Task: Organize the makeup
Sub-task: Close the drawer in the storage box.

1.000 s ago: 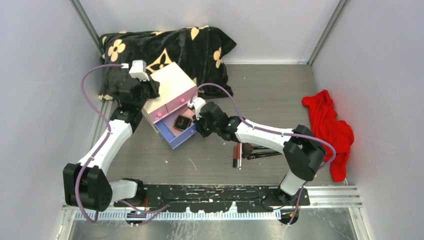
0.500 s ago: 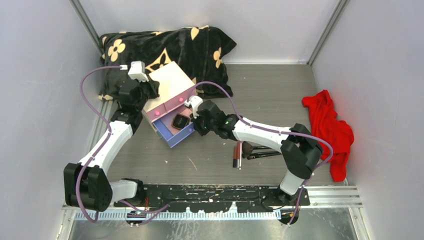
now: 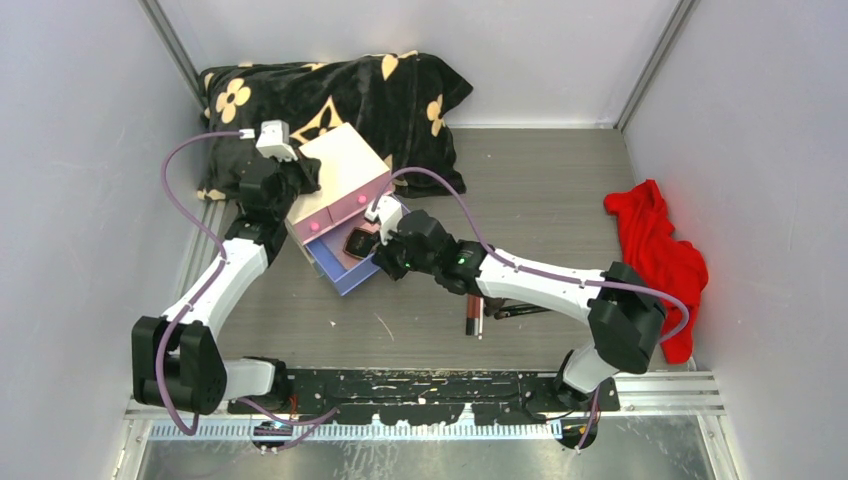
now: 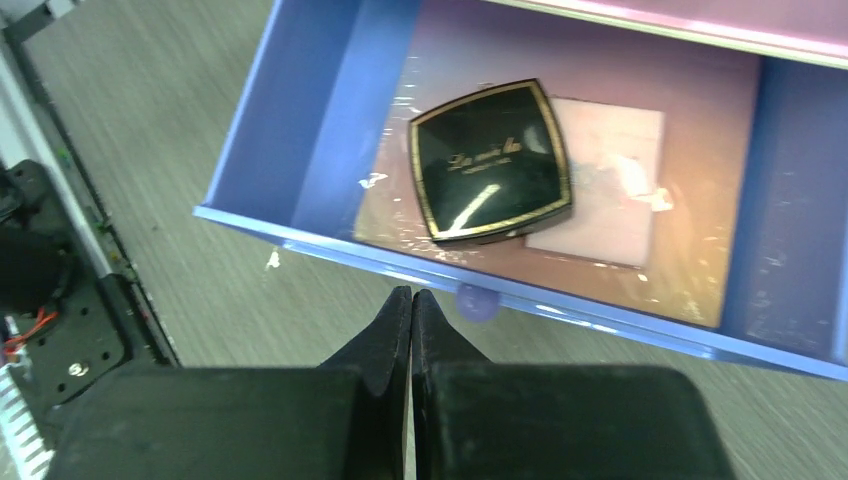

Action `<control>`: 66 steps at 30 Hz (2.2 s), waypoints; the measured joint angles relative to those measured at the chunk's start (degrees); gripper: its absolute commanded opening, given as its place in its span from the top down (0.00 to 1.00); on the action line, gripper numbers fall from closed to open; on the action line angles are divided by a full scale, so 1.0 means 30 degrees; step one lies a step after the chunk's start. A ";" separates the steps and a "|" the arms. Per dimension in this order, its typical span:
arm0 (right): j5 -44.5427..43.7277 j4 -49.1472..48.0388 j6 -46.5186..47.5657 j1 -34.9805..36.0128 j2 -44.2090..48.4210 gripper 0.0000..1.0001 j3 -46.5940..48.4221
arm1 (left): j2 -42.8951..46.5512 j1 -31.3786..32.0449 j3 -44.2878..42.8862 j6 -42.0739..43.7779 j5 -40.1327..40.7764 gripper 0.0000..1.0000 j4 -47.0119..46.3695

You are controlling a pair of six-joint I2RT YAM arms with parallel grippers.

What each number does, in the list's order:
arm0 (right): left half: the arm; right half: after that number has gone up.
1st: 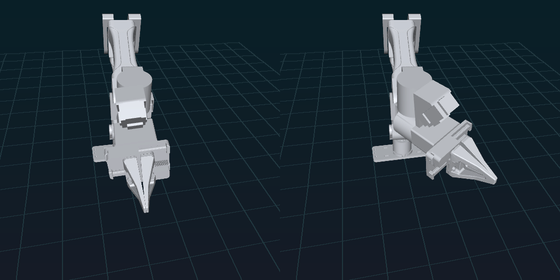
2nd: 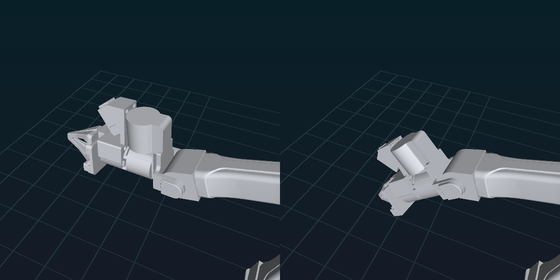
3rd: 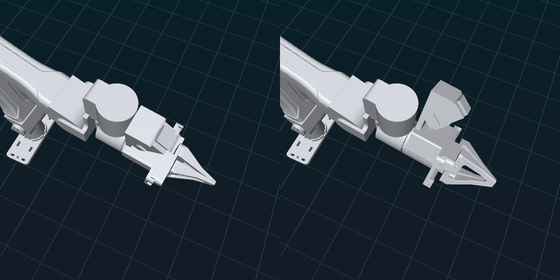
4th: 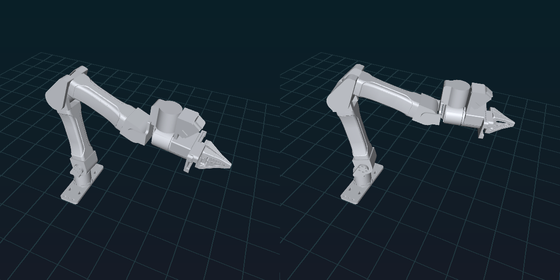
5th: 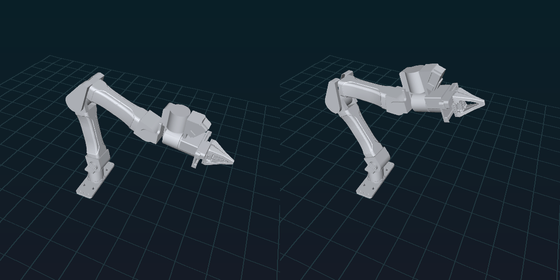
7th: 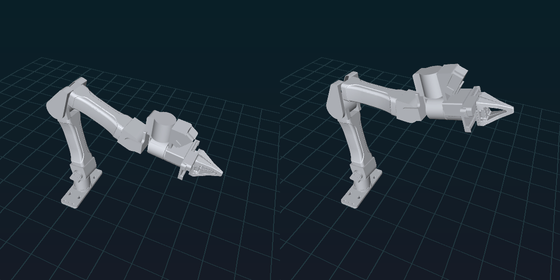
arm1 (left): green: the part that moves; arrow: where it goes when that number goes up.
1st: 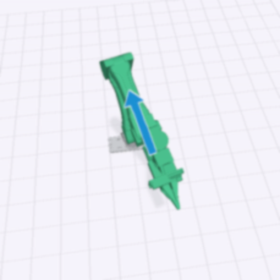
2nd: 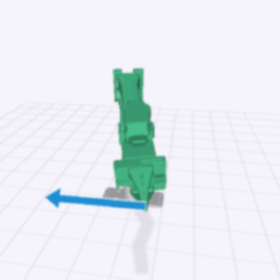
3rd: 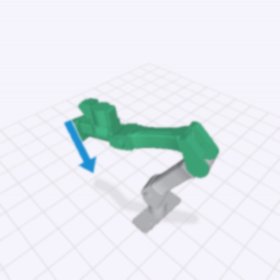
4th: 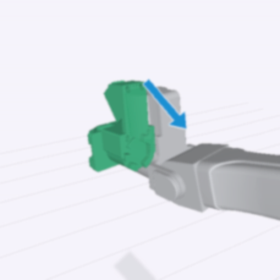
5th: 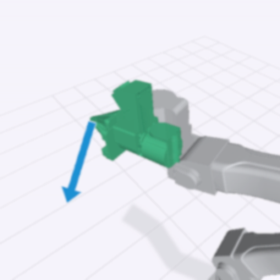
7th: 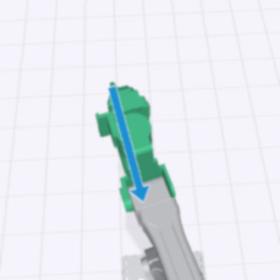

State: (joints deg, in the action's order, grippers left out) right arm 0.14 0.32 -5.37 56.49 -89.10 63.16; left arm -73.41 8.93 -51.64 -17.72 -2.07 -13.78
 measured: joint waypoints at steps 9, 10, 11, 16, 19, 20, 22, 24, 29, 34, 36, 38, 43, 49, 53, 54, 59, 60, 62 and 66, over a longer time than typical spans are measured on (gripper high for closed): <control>0.1246 -0.0576 -0.0641 0.0284 -0.1705 0.99 0.0379 | -0.0029 -0.0146 0.0102 -0.0466 -0.0146 1.00 -0.0204; 0.1341 -0.0597 -0.0685 0.0284 -0.1953 0.99 0.0474 | -0.0022 -0.0153 0.0146 -0.0495 -0.0160 1.00 -0.0262; 0.1472 -0.0517 -0.0714 0.0299 -0.2186 0.99 0.0583 | 0.0000 -0.0160 0.0189 -0.0525 -0.0168 1.00 -0.0306; 0.1872 0.0073 -0.0656 0.0495 -0.3111 0.99 0.1384 | 0.0270 -0.0277 0.0597 -0.0627 -0.0182 1.00 -0.0619; 0.2062 0.0525 -0.0525 0.0627 -0.3461 0.99 0.2033 | 0.0357 -0.0372 0.0765 -0.0685 -0.0197 1.00 -0.0787; 0.2091 0.0656 -0.0430 0.0656 -0.3534 0.99 0.2244 | 0.0372 -0.0401 0.0816 -0.0736 -0.0197 1.00 -0.0860; 0.2033 0.0685 -0.0255 0.0685 -0.3650 0.99 0.2652 | 0.0415 -0.0423 0.0911 -0.0831 -0.0189 1.00 -0.0998; 0.1909 0.0634 -0.0138 0.0678 -0.3716 0.99 0.3118 | 0.0481 -0.0444 0.1035 -0.0889 -0.0197 1.00 -0.1115; 0.1661 0.0539 0.0066 0.0685 -0.3723 0.99 0.3825 | 0.0685 -0.0481 0.1326 -0.0889 -0.0189 1.00 -0.1377; 0.1719 0.0648 0.0124 0.0743 -0.4211 0.99 0.4138 | 0.0692 -0.0488 0.1370 -0.0874 -0.0189 1.00 -0.1413; 0.1938 0.0692 0.0117 0.0765 -0.4626 0.99 0.4364 | 0.0692 -0.0510 0.1399 -0.0801 -0.0175 1.00 -0.1494; 0.2222 0.0831 0.0117 0.0780 -0.5209 0.99 0.4685 | 0.0685 -0.0561 0.1443 -0.0758 -0.0146 1.00 -0.1574; 0.2120 0.0889 0.0182 0.0765 -0.6426 0.99 0.5013 | 0.0692 -0.0634 0.1537 -0.0561 -0.0109 1.00 -0.1639; 0.1807 0.0393 0.0168 -0.0233 -0.6528 0.99 0.5013 | 0.0729 -0.0648 0.1552 -0.0503 -0.0117 1.00 -0.1625; 0.1974 0.0321 0.0102 -0.0685 -0.6499 0.99 0.4998 | 0.0729 -0.0656 0.1588 -0.0503 -0.0138 1.00 -0.1639; 0.1953 0.0306 0.0109 -0.0685 -0.6499 0.99 0.4991 | 0.0729 -0.0663 0.1625 -0.0503 -0.0146 1.00 -0.1661; 0.1996 0.0335 0.0138 -0.0685 -0.6572 0.99 0.5071 | 0.0729 -0.0663 0.1770 -0.0503 -0.0146 1.00 -0.1763; 0.2040 0.0386 0.0131 -0.0685 -0.6674 0.99 0.5209 | 0.0729 -0.0663 0.1778 -0.0495 -0.0138 1.00 -0.1763; 0.2106 0.0481 0.0138 -0.0685 -0.7118 0.99 0.5807 | 0.0794 -0.0670 0.1778 -0.0466 -0.0124 1.00 -0.1756; 0.1931 -0.0109 0.0102 -0.0809 -0.8167 0.99 0.7002 | 0.0940 -0.0699 0.1770 -0.0459 -0.0124 1.00 -0.1683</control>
State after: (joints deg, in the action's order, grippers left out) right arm 5.93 -0.01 -5.06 54.06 -113.60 84.16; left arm -70.59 6.83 -46.33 -19.09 -2.44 -18.83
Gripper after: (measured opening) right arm 0.045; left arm 0.005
